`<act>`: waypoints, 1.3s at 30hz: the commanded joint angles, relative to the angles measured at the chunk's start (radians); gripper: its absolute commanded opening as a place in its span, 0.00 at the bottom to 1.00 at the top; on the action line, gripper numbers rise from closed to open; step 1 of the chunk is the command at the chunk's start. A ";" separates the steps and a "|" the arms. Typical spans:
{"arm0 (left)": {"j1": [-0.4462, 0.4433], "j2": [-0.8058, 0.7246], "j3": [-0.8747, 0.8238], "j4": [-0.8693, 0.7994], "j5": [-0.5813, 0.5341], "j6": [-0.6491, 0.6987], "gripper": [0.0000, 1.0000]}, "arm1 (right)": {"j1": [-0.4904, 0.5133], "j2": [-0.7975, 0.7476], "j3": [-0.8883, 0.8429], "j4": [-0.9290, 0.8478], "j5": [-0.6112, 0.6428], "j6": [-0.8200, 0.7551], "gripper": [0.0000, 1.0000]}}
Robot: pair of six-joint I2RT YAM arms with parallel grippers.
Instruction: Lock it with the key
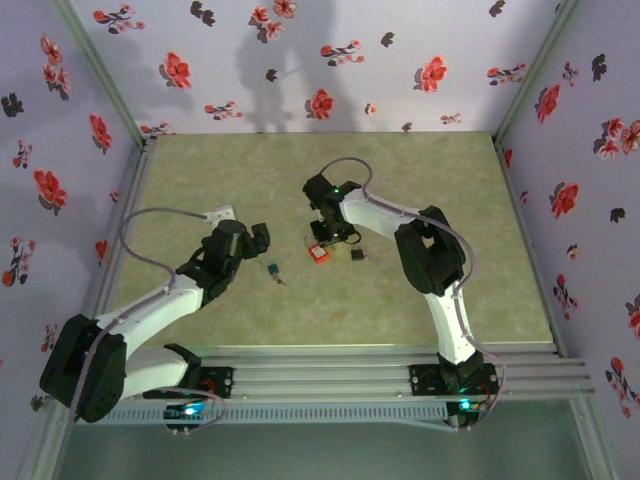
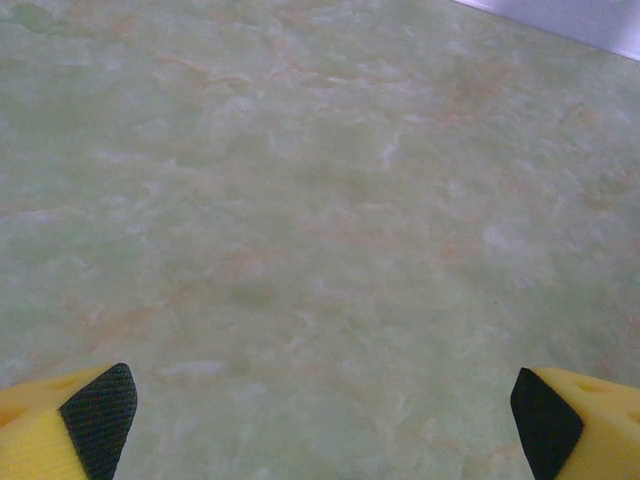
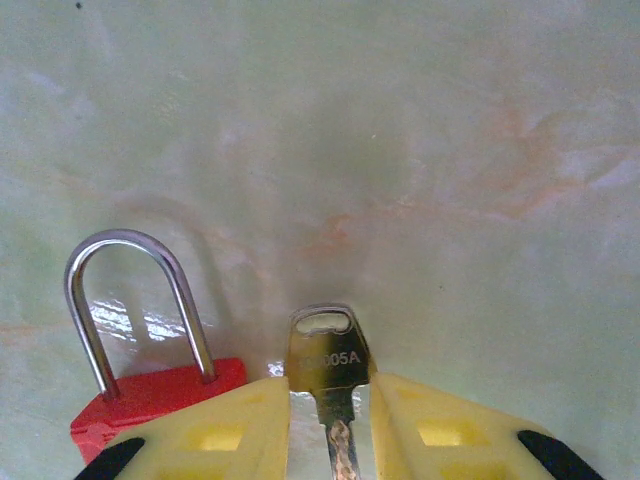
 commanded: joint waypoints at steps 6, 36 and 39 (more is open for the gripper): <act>0.001 0.012 0.034 -0.016 -0.030 -0.002 1.00 | 0.016 -0.065 -0.002 -0.012 -0.001 0.017 0.27; 0.001 -0.208 -0.103 0.056 -0.209 -0.046 1.00 | 0.205 -0.223 -0.092 0.038 0.033 0.079 0.99; 0.002 -0.254 -0.127 0.062 -0.252 -0.062 1.00 | 0.223 -0.225 -0.092 0.042 0.047 0.096 0.99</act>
